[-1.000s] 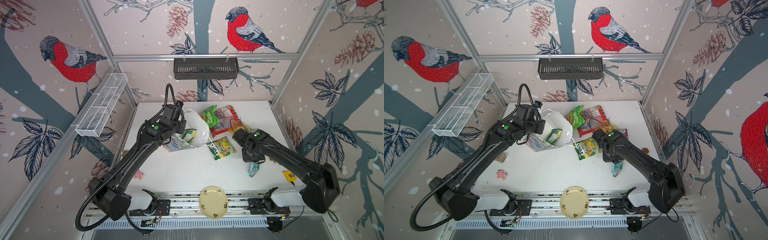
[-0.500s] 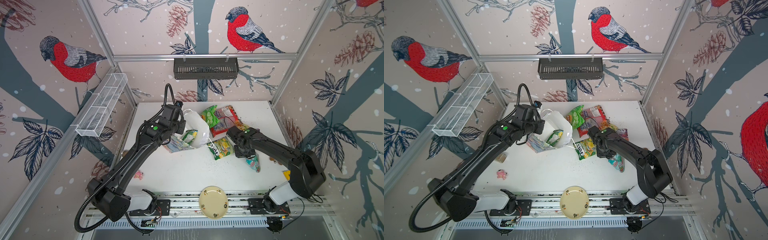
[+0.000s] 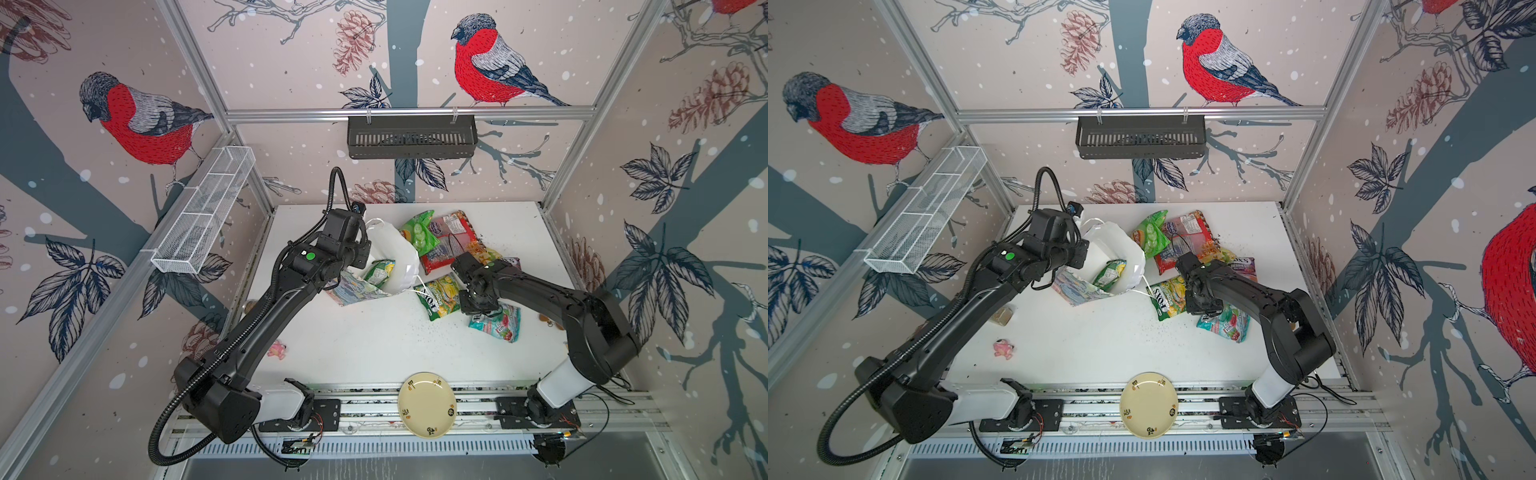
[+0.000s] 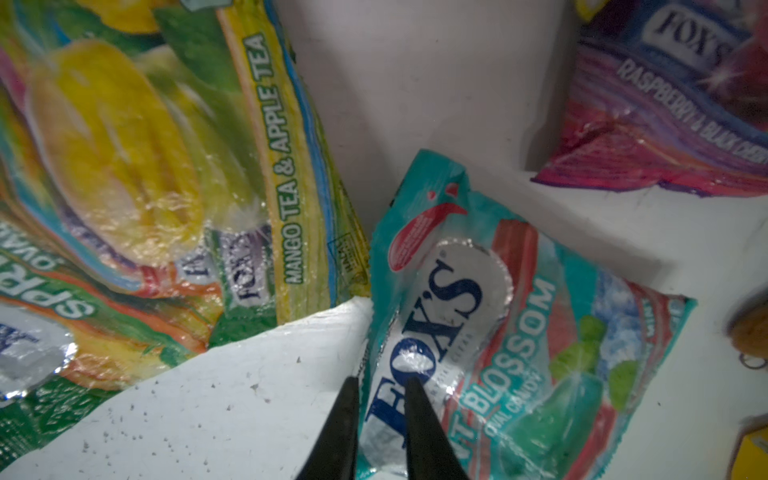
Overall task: Take the snacks out of the paper bag
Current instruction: 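Lower the teal packet onto the table beside the green Fox's packet, then open the right gripper and draw it back from the teal packet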
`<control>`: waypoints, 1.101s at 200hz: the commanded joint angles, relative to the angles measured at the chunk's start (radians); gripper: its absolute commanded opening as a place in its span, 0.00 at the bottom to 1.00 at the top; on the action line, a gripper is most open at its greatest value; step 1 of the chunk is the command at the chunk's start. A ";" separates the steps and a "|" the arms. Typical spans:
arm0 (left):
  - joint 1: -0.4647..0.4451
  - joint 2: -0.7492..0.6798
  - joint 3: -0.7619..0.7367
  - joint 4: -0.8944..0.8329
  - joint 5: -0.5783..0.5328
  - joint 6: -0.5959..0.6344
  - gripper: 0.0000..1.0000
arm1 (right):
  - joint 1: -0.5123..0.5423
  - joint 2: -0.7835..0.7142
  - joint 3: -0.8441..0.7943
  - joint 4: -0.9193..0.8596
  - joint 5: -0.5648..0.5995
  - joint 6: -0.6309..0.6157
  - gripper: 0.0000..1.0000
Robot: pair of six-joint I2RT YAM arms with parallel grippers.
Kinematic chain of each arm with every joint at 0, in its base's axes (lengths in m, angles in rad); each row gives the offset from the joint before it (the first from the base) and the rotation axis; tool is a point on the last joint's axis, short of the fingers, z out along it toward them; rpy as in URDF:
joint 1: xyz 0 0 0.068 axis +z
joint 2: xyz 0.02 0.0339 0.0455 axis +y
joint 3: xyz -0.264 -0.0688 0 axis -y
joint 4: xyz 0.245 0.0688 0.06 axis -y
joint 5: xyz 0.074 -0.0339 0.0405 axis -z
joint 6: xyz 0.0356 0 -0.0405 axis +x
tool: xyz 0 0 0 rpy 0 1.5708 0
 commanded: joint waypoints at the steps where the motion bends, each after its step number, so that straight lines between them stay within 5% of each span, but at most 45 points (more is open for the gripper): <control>1: 0.003 -0.005 0.004 0.025 -0.019 0.007 0.00 | -0.005 -0.020 -0.003 0.017 -0.020 -0.011 0.25; 113: 0.001 -0.055 -0.097 0.125 -0.001 0.062 0.00 | -0.047 -0.372 0.078 0.148 -0.122 0.030 0.45; 168: -0.012 -0.155 -0.209 0.271 0.081 0.124 0.00 | -0.027 -0.547 -0.097 0.654 -0.391 0.221 0.44; 220: -0.015 -0.266 -0.344 0.395 0.227 0.206 0.00 | 0.012 -0.425 -0.124 0.636 -0.235 0.247 0.44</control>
